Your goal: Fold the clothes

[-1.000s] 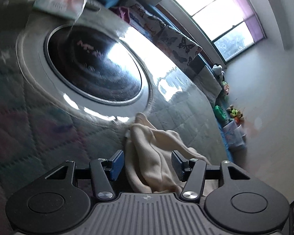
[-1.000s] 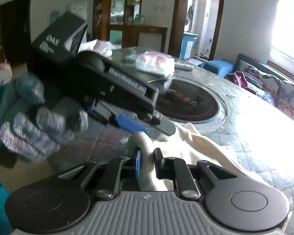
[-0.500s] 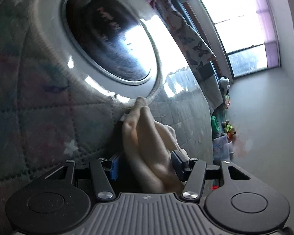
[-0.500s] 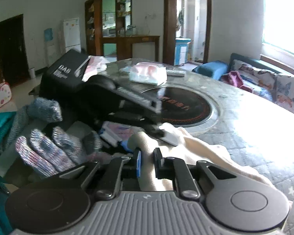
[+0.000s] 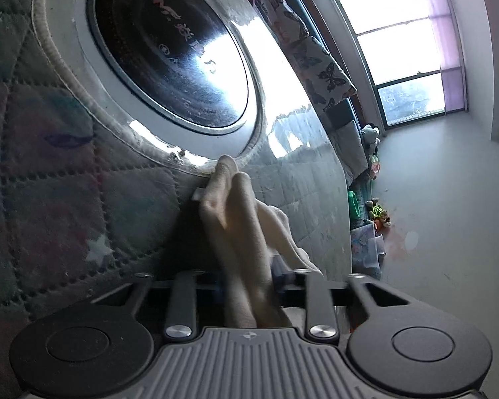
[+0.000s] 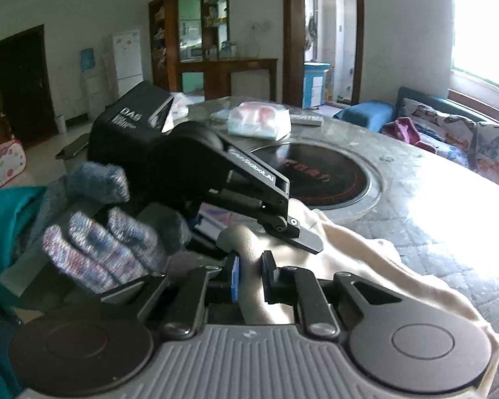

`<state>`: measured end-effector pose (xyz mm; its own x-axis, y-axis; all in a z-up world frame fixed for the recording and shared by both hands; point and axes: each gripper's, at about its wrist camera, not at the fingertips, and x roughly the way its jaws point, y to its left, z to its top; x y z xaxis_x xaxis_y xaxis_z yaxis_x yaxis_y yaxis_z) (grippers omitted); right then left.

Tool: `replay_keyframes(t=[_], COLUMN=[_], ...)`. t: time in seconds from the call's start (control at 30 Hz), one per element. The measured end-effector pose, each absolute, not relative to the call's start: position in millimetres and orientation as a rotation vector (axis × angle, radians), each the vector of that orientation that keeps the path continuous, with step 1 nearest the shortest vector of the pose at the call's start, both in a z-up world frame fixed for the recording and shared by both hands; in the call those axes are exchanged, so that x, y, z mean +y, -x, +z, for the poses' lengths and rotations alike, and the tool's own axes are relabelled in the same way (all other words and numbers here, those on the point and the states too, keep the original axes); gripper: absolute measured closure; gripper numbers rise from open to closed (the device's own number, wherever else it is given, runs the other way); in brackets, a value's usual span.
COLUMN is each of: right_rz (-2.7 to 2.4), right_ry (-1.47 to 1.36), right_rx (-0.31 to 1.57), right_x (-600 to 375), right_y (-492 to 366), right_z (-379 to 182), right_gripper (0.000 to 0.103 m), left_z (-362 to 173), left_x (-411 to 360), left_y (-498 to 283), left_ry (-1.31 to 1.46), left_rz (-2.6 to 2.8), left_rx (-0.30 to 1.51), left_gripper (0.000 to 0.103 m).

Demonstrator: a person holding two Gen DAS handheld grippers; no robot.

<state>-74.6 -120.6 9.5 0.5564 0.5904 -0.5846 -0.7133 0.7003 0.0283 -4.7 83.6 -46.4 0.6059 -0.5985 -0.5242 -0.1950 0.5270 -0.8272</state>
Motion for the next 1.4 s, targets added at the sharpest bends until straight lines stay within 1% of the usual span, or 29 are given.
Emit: replay_keyframes(t=[0.1,0.23,0.3,0.53,0.67,0.9,0.97,1.0,1.03,1.1,1.27,1.4], right_rz=[0.788,0.732,0.656,0.299,0.199,0.193,0.207,0.215,0.223,0.229,0.215,0.177], right_ry=[0.208,0.15,0.125,0.033,-0.052,-0.223,-0.234,-0.232,-0.23,-0.211,-0.199,-0.167], right_rx=[0.61,0.62,0.63,0.678,0.688,0.703,0.698,0.696,0.693,0.678,0.621,0.567], right_x=[-122,-146,-165,-248,-280,-307,-307,-306,-304,-301,-302,-314], right_y=[77,76,74,56,44,31,30,30,30,33,46,56], right_z=[8,10,8,-10,-21,-39,-41,-41,-41,-39,-22,-4], right_gripper=[0.086,0.082,0.08,0.076,0.069,0.067,0.068,0.08,0.086,0.091,0.093,0.093], left_z=[-50,-53,-53,-51,-50,-45,-43,-42,-40,-34,-10,4], left_x=[87,90,91,87,86,74,72,71,69,65,48,20], left_y=[7,10,11,15,15,9,8,7,7,7,5,-2], left_ry=[1.005,0.985,0.969,0.916,0.905,0.858,0.848,0.841,0.832,0.81,0.736,0.668], left_rz=[-0.283,-0.273,-0.274,-0.277,-0.274,-0.266,-0.261,-0.258,-0.256,-0.258,-0.313,-0.375], left_rx=[0.919,0.919,0.918,0.911,0.913,0.908,0.909,0.911,0.91,0.906,0.863,0.852], left_gripper=[0.087,0.087,0.087,0.087,0.087,0.087,0.087,0.087,0.087,0.087,0.087,0.087])
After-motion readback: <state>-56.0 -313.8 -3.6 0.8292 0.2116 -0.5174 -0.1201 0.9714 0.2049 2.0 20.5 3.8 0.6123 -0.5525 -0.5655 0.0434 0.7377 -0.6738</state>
